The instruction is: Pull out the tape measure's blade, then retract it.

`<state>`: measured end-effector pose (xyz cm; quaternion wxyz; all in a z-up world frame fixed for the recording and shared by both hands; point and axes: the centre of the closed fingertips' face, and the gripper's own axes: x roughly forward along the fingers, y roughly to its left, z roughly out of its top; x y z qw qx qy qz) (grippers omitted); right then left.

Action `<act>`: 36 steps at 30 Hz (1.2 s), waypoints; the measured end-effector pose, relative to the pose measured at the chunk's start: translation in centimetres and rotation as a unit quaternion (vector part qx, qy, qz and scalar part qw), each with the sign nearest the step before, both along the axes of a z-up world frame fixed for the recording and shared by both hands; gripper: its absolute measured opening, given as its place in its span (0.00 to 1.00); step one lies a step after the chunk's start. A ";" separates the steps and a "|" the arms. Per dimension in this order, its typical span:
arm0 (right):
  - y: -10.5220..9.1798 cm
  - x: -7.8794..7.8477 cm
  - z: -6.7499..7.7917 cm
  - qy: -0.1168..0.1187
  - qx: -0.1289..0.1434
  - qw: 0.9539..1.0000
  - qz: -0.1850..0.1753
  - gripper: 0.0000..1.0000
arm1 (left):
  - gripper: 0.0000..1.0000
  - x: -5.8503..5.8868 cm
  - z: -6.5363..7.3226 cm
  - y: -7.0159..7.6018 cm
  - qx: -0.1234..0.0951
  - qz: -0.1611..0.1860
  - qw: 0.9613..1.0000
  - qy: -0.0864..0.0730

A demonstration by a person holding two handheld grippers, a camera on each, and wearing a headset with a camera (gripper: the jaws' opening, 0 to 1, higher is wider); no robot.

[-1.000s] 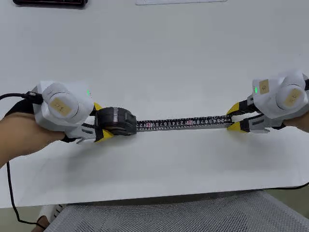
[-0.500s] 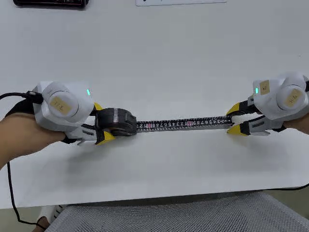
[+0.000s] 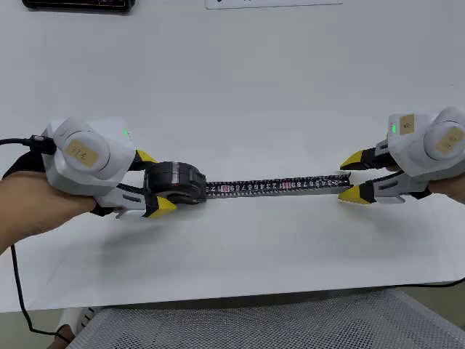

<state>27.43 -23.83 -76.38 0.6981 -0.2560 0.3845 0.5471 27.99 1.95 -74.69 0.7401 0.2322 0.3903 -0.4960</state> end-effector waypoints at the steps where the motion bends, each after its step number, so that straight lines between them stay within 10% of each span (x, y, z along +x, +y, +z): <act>1: 0.1 0.0 0.2 0.002 0.007 1.000 -0.009 0.30 | 0.45 0.0 0.1 0.0 -0.002 0.004 1.000 0.000; 22: 0.9 -0.2 2.4 -0.019 0.045 0.993 -0.111 0.50 | 0.57 -1.2 2.5 2.2 -0.053 0.087 0.994 -0.031; 36: 0.5 -1.3 3.6 -0.031 0.067 0.985 -0.153 0.61 | 0.66 -2.2 3.5 3.8 -0.095 0.148 0.983 -0.054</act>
